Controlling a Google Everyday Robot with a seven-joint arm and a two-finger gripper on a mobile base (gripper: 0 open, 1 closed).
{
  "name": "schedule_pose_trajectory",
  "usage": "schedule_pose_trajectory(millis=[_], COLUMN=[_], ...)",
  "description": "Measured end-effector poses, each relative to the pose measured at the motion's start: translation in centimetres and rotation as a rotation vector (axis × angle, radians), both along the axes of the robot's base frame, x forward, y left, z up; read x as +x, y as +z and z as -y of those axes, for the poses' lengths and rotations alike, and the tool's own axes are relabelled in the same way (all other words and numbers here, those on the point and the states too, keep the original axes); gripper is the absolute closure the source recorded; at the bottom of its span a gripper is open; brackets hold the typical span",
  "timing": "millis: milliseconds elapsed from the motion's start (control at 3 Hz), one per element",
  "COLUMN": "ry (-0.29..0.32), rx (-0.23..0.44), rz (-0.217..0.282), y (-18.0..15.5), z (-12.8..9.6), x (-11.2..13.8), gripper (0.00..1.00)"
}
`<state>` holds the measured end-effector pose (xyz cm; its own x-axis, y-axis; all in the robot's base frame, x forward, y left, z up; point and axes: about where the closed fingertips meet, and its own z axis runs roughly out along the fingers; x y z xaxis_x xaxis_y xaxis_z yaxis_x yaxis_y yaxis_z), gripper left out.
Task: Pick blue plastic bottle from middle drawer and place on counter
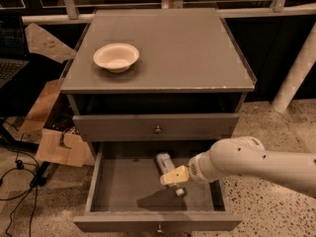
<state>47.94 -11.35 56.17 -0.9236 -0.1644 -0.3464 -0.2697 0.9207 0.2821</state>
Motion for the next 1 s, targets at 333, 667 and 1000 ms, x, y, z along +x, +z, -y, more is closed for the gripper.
schedule_pose_trajectory(millis=[333, 667, 1000], ry=[0.000, -0.053, -0.137], rx=[0.000, 0.016, 0.029], rz=[0.000, 0.020, 0.046], y=[0.0, -0.5, -3.4], z=[0.0, 0.5, 1.5], x=[0.0, -0.1, 0.0], gripper=[0.00, 0.00, 0.00])
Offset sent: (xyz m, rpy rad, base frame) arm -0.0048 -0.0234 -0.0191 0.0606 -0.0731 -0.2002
